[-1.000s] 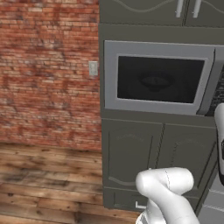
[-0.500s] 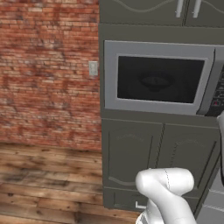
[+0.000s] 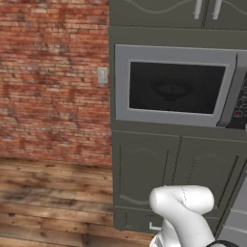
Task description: Place the bowl containing the mushroom and shrimp in the microwave. Close the microwave door and press the start button to microwave the meal.
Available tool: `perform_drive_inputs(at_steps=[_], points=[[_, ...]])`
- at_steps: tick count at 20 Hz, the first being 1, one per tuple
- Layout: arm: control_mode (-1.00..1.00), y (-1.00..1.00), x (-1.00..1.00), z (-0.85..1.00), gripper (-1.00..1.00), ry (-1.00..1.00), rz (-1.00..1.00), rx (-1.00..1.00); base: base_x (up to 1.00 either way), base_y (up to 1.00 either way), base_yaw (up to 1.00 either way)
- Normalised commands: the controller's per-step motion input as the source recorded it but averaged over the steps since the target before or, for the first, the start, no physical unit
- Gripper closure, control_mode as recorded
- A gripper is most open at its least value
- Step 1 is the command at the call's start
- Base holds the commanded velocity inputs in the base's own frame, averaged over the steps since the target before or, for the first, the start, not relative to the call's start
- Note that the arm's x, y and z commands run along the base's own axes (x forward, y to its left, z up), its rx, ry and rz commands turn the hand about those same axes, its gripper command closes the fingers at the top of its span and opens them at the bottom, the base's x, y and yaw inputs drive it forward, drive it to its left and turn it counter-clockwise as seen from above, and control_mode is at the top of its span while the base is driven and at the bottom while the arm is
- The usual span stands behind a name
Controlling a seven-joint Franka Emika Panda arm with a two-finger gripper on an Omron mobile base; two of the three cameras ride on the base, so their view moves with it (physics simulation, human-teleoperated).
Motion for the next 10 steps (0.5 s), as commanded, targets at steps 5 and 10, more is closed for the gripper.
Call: perform_drive_inputs(at_steps=[5,10], points=[[-1.0,-0.38,0.0,-0.17,1.0,-0.26,-0.28,0.64,0.0,0.0,0.0],[-1.0,-0.02,0.1,0.0,1.0,-0.4,-0.15,0.44,0.0,0.0,0.0]])
